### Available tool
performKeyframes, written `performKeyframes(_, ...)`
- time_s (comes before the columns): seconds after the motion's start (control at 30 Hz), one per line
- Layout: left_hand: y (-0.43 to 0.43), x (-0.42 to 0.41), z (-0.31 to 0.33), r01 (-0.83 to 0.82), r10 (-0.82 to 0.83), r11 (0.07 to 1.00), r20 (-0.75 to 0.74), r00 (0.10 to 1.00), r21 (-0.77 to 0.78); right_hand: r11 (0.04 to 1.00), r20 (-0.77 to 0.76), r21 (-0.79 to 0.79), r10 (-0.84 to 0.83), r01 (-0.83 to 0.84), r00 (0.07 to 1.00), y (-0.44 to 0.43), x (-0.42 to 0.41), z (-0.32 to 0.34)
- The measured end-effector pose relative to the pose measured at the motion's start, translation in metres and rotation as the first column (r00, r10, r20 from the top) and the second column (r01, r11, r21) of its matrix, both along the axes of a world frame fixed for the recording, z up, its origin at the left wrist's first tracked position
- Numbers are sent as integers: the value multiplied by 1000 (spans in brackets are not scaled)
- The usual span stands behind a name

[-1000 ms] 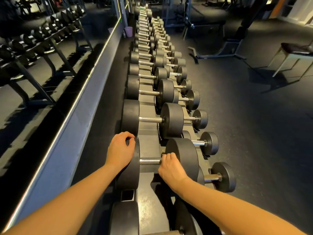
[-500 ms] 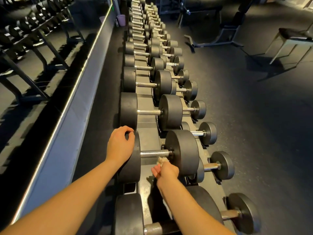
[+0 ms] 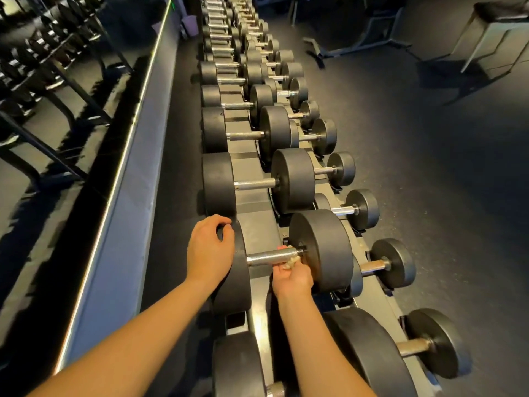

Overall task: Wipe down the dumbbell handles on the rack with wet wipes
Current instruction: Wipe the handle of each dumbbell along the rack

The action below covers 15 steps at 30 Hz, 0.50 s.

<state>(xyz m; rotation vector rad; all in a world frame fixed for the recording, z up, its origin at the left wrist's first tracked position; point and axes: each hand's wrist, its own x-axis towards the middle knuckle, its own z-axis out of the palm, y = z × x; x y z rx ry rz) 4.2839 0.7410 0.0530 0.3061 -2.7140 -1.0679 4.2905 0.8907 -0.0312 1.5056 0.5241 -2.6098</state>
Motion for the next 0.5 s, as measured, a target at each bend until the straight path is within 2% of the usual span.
performKeyframes(0.03,0,0,0,0,0,1000,-1,1000,5,994,6,109,26,-26,1000,0,6,4)
performKeyframes(0.1,1,0,0,1,-1,1000,-4,1000,11,993,114,95,54,-65,992,1,10,11)
performKeyframes(0.2,1,0,1,1,-1,1000,-8,1000,10,963,104,176,186,-203,977,-22,17,12)
performKeyframes(0.33,2,0,1,4,-4,1000,-14,1000,-1,933,36,95,345,-347,938,-50,21,13)
performKeyframes(0.4,1,1,2,5,-5,1000,-10,1000,3,945,-3,62,323,-322,946,-38,16,14)
performKeyframes(0.5,2,1,2,-7,7,1000,-8,1000,21,992,6,-29,119,-119,993,0,3,11)
